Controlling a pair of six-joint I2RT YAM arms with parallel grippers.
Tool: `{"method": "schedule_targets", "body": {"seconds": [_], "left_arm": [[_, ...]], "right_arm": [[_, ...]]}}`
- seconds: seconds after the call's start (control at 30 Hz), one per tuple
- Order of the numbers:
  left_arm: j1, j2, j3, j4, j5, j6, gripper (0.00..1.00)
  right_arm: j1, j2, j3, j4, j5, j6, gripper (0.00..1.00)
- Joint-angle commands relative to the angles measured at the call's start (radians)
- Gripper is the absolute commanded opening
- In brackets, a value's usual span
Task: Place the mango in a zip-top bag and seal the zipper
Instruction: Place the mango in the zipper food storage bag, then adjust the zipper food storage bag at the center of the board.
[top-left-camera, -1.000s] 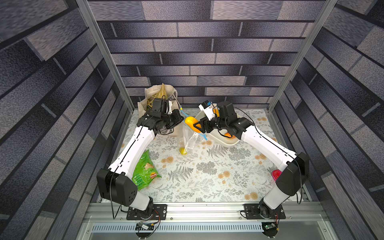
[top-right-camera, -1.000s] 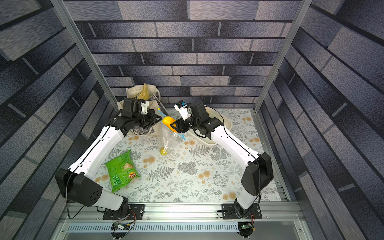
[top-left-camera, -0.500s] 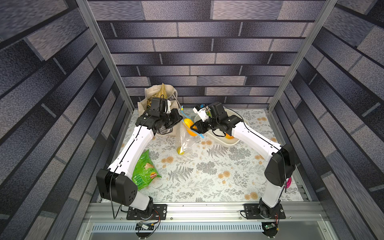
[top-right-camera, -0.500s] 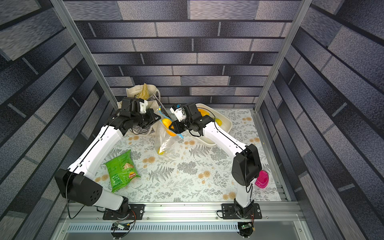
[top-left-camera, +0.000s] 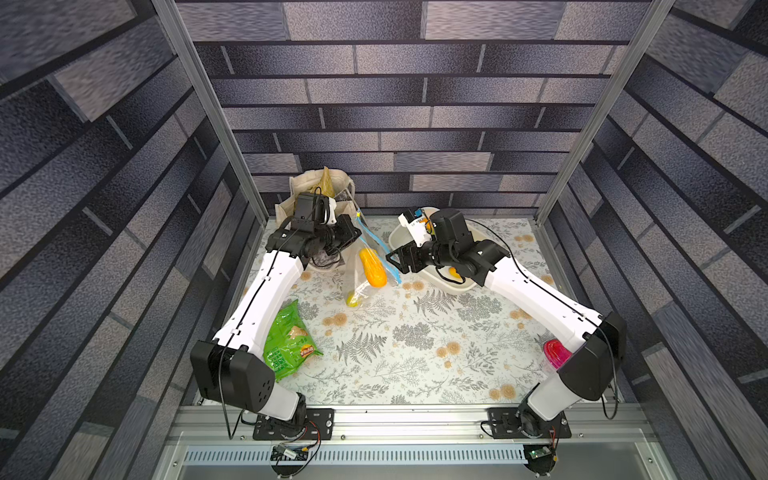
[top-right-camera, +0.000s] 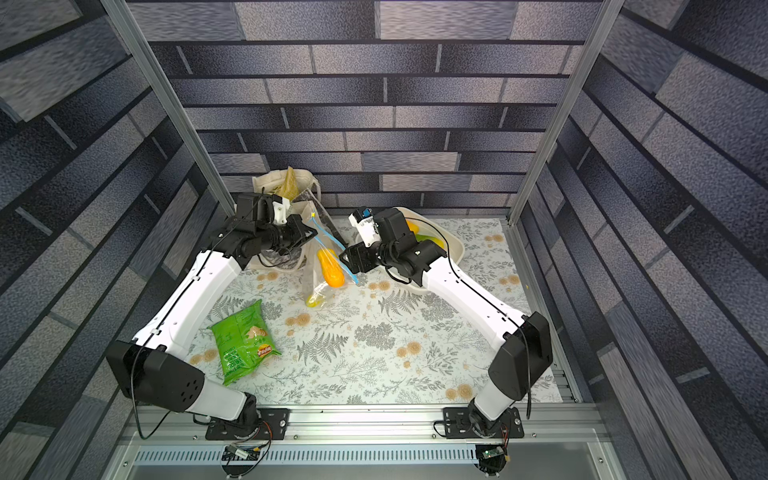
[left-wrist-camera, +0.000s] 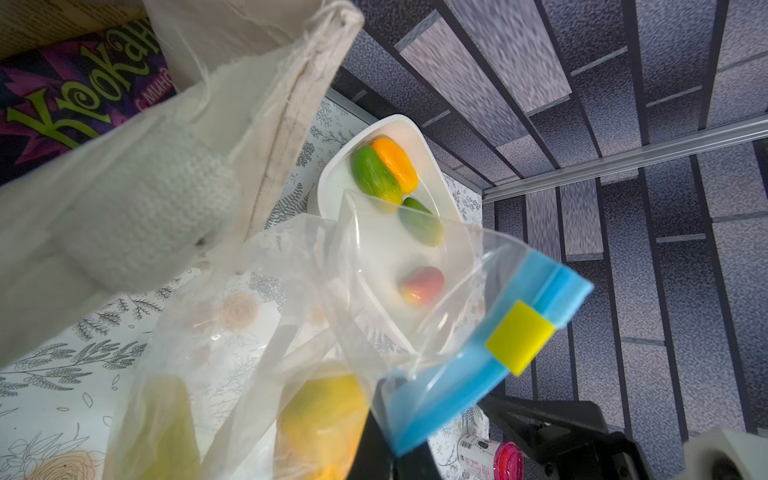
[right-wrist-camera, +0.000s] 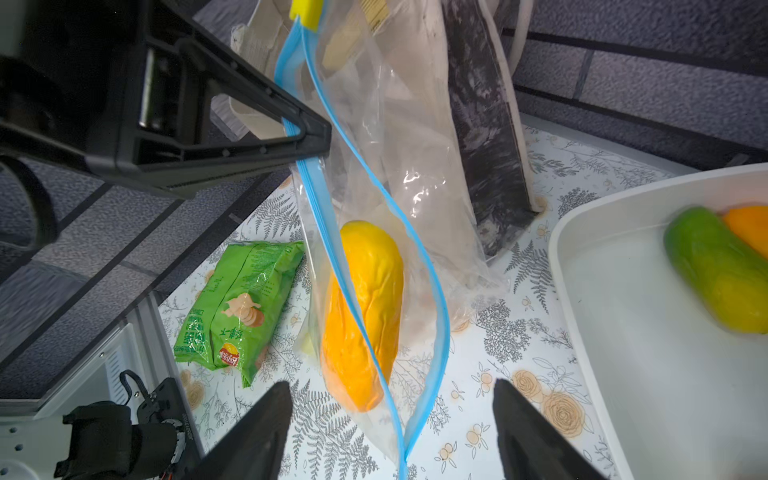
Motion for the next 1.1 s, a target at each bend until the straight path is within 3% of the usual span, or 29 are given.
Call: {"method": "schedule_targets", "body": {"seconds": [0.0, 0.07, 0.2, 0.27, 0.4, 0.67, 0.9, 1.07], "left_arm": [[0.001, -0.062, -0.008, 0.020, 0.012, 0.016, 0.00], [0.000, -0.057, -0.016, 0.026, 0.021, 0.006, 0.00], [-0.001, -0.057, -0.028, 0.045, 0.029, -0.001, 0.00], [-0.001, -0.053, -0.023, 0.042, 0.032, -0.001, 0.00], [-0.010, -0.035, -0.006, 0.045, 0.037, -0.005, 0.00], [-0.028, -0.018, 0.014, 0.032, 0.016, -0.002, 0.00], [-0.026, -0.016, 0.034, 0.010, -0.008, 0.002, 0.00], [-0.012, -0.041, 0.038, -0.015, -0.025, 0.017, 0.00]], "right_arm": [[-0.004, 0.083, 0.044, -0.014, -0.025, 0.067, 0.80], [0.000, 0.137, 0.058, 0.023, -0.138, 0.112, 0.77], [0.007, 0.181, 0.045, 0.089, -0.208, 0.152, 0.71], [0.008, 0.188, 0.055, 0.075, -0.197, 0.147, 0.65], [0.009, 0.196, 0.100, 0.024, -0.190, 0.123, 0.44], [0.009, 0.138, 0.105, -0.046, -0.090, 0.079, 0.18], [0.009, 0.144, 0.220, -0.181, -0.045, 0.025, 0.03], [0.009, 0.102, 0.286, -0.279, -0.003, 0.000, 0.00]]}}
